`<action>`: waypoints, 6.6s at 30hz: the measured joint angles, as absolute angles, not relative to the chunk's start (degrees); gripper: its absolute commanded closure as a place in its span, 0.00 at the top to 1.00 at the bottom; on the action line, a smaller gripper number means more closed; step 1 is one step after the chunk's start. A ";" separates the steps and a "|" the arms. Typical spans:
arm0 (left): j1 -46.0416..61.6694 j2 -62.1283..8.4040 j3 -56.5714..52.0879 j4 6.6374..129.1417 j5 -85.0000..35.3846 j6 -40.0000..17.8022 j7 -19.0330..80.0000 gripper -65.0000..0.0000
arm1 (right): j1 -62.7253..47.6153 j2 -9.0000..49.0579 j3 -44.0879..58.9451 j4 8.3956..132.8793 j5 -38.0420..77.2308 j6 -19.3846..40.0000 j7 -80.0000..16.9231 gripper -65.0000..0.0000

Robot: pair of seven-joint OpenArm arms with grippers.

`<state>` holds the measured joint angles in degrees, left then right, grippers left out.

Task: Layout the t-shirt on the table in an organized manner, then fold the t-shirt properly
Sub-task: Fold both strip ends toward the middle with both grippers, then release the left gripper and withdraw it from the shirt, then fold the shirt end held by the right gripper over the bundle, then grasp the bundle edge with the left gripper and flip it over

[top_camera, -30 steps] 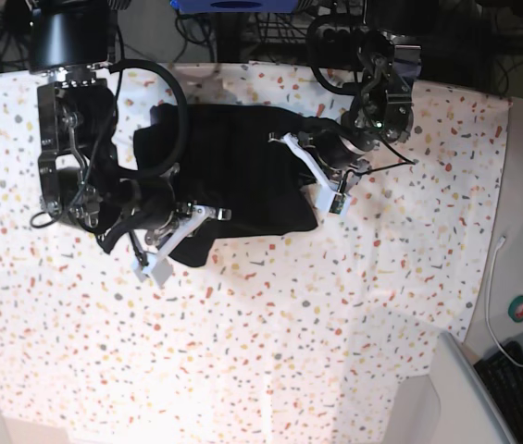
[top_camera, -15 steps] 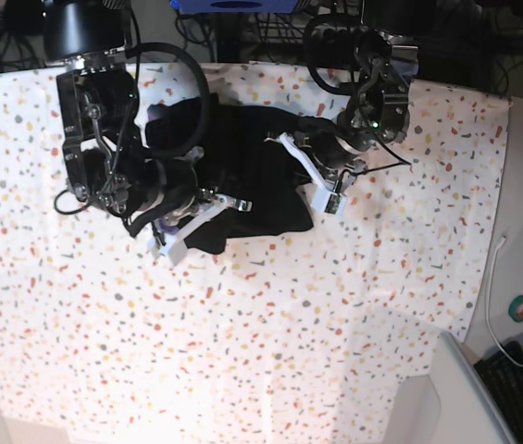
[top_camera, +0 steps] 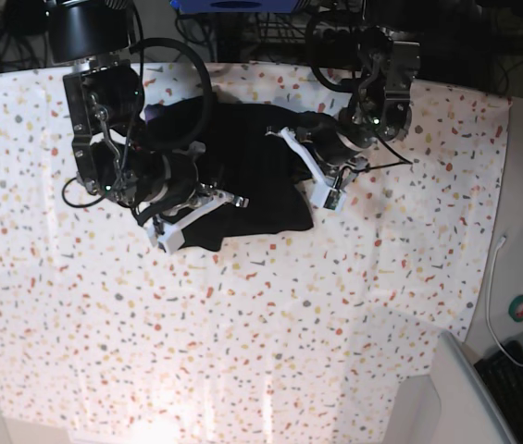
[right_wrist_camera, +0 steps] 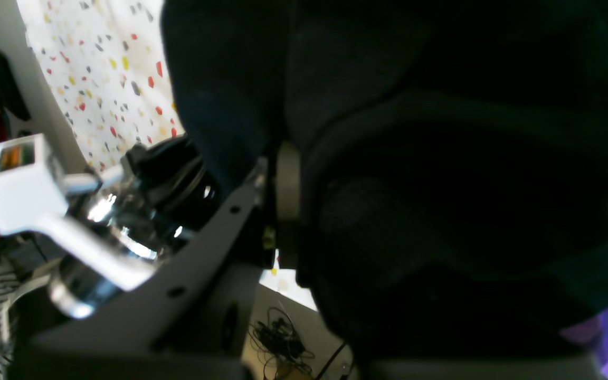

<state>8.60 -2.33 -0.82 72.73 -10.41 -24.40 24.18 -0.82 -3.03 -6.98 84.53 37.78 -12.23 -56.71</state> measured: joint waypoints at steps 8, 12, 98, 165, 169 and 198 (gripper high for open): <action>14.11 -8.54 -4.10 80.12 -9.69 -18.00 25.39 0.00 | -0.89 -3.01 -6.98 85.10 37.87 -12.23 -56.75 0.00; 16.47 -10.07 -4.69 80.14 -10.90 -18.00 23.66 0.00 | -2.31 -3.18 -6.98 90.39 38.04 -12.45 -57.01 0.00; 20.75 -8.10 -41.39 86.15 -9.56 -31.57 31.09 0.00 | 6.79 0.97 -35.53 109.01 41.54 -15.44 -55.68 0.68; 21.04 -7.68 -16.14 87.07 -40.75 -30.85 30.70 0.89 | -5.76 16.19 -18.50 95.26 36.47 -13.65 -42.52 0.00; 19.49 -7.84 -14.09 83.20 -40.12 -30.35 30.98 0.89 | -6.39 16.16 -16.36 95.26 36.42 -12.93 -41.95 0.00; -9.89 -17.89 16.62 63.68 -39.51 -24.77 40.71 0.00 | -14.61 19.38 9.08 93.30 36.25 -1.85 -42.02 0.00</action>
